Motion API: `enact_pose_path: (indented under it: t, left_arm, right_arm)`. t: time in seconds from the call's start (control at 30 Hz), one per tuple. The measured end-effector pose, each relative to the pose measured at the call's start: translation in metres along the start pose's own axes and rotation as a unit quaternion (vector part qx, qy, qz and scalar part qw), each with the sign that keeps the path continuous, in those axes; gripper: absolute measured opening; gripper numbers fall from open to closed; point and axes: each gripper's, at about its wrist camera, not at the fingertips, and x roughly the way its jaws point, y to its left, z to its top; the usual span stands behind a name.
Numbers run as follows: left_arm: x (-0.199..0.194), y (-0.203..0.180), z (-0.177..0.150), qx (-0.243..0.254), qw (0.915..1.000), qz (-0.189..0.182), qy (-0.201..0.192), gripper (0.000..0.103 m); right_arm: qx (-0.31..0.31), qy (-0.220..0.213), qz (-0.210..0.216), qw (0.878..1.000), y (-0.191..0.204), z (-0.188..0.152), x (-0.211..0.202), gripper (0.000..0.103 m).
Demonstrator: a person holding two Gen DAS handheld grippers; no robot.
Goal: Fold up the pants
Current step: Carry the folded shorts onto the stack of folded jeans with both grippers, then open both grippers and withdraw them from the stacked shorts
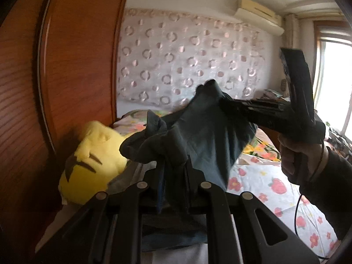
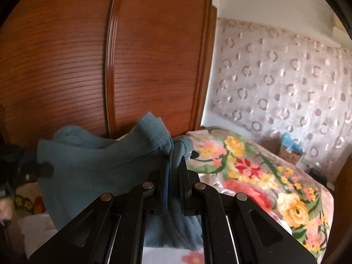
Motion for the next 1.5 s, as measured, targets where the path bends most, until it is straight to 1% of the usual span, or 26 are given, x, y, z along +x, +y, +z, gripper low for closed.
enact_pose_path:
  t: [0.17, 0.37, 0.43, 0.47, 0.53, 0.57, 0.63, 0.67, 0.7, 0.83, 1.0, 1.17, 1.3, 1.43, 1.5]
  left_arm:
    - [0.008, 0.008, -0.013, -0.018, 0.9995, 0.025, 0.003, 0.012]
    - [0.004, 0.003, -0.021, -0.025, 0.9987, 0.045, -0.004, 0.013]
    - [0.007, 0.003, -0.025, -0.022, 0.9984, 0.051, 0.002, 0.013]
    - [0.01, 0.004, -0.027, -0.022, 0.9983, 0.053, 0.009, 0.014]
    - [0.009, 0.006, -0.028, -0.03, 0.9982, 0.049, 0.018, 0.016]
    - [0.011, 0.008, -0.029, -0.035, 0.9981, 0.045, 0.024, 0.021]
    - [0.012, 0.01, -0.029, -0.038, 0.9978, 0.044, 0.032, 0.025]
    - [0.01, 0.009, -0.03, -0.035, 0.9978, 0.046, 0.031, 0.026]
    - [0.008, 0.008, -0.029, -0.033, 0.9979, 0.047, 0.029, 0.027]
    - [-0.002, 0.003, -0.025, -0.024, 0.9985, 0.047, 0.016, 0.029]
    - [0.005, -0.006, -0.019, -0.006, 0.9992, 0.035, 0.022, 0.03]
    - [0.022, -0.009, -0.026, -0.001, 0.9985, 0.024, 0.05, 0.03]
    - [0.028, -0.008, -0.037, -0.009, 0.9972, 0.031, 0.067, 0.03]
    - [0.029, -0.007, -0.043, -0.014, 0.9963, 0.032, 0.078, 0.03]
    - [0.026, -0.01, -0.043, -0.011, 0.9964, 0.031, 0.079, 0.03]
  right_arm:
    - [-0.021, 0.012, 0.02, 0.999, 0.013, 0.011, 0.037, 0.005]
    - [-0.043, 0.014, 0.036, 0.998, 0.023, 0.021, 0.061, 0.005]
    - [-0.038, 0.027, 0.047, 0.998, 0.023, 0.021, 0.071, 0.005]
    - [-0.03, 0.037, 0.045, 0.998, 0.022, 0.021, 0.075, 0.005]
    - [-0.017, 0.054, 0.035, 0.998, 0.02, 0.019, 0.079, 0.014]
    - [-0.011, 0.056, 0.033, 0.998, 0.019, 0.018, 0.079, 0.02]
    - [0.001, 0.047, 0.037, 0.998, 0.014, 0.016, 0.073, 0.029]
    - [0.01, 0.045, 0.035, 0.998, 0.01, 0.014, 0.069, 0.036]
    - [0.017, 0.043, 0.036, 0.998, 0.008, 0.014, 0.067, 0.037]
    - [0.034, 0.048, 0.05, 0.997, 0.0, 0.004, 0.057, 0.037]
    - [0.043, 0.072, 0.055, 0.995, -0.006, -0.018, 0.058, 0.037]
    - [0.074, 0.093, 0.056, 0.991, -0.018, -0.04, 0.063, 0.037]
    - [0.101, 0.114, 0.035, 0.988, -0.033, -0.056, 0.068, 0.037]
    - [0.117, 0.114, 0.032, 0.986, -0.043, -0.063, 0.058, 0.037]
    - [0.123, 0.113, 0.037, 0.985, -0.043, -0.065, 0.047, 0.037]
